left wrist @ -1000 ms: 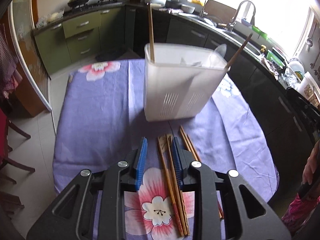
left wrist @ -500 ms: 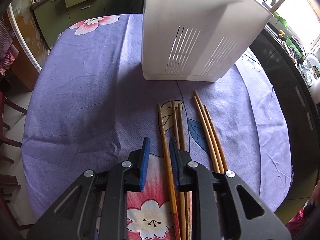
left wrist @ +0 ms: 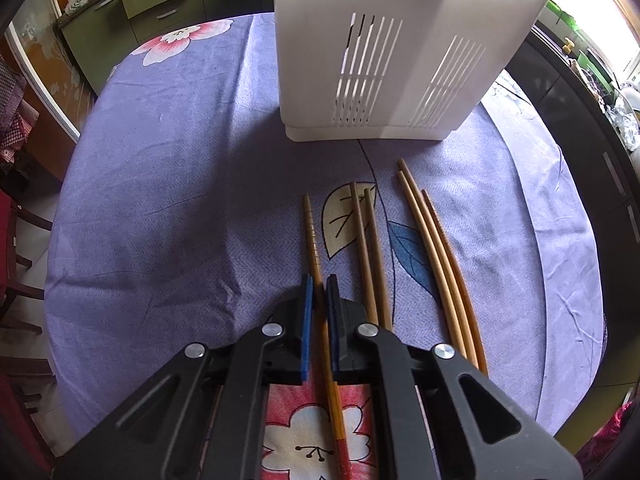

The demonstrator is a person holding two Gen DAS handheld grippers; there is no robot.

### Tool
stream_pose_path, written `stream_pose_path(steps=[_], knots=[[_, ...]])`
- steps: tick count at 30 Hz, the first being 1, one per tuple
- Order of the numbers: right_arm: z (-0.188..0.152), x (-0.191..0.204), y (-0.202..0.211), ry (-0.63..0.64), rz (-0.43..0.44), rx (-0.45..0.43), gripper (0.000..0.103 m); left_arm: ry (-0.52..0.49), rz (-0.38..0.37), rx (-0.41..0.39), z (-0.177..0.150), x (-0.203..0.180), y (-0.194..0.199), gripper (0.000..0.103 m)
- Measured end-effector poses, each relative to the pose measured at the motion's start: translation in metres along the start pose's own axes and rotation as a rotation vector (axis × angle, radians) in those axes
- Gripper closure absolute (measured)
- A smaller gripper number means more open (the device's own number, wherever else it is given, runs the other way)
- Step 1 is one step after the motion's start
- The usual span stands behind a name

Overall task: Organize utensils
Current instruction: 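Lower the left gripper onto another wooden chopstick and close on it, then close the right gripper on a wooden chopstick while the left gripper holds its chopstick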

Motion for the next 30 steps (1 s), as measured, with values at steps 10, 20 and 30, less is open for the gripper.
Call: stream_pose_path(steps=[10,20,30], knots=[[-0.034,0.033,-0.079,0.132,-0.048,0.162,0.066,0.024,-0.025,-0.139,0.0,0.021,0.049,0.097],[-0.06,0.066,-0.139,0.237,-0.066,0.225,0.066,0.025,-0.042,-0.251,-0.012,0.032,0.093,0.097],[-0.058,0.047,-0.148,0.245,-0.204,0.223,0.066,0.014,-0.072,-0.252,-0.015,0.032,0.094,0.097]])
Point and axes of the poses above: each gripper's, at about its wrist camera, not at the fingertips, and y roughly against the way its jaws point, x to its left, z to its top, the point moved 6 cm from there along -y, roughly the way its jaws point, and after that the axes turned 1 degree about -z, right-handed, at the moved point
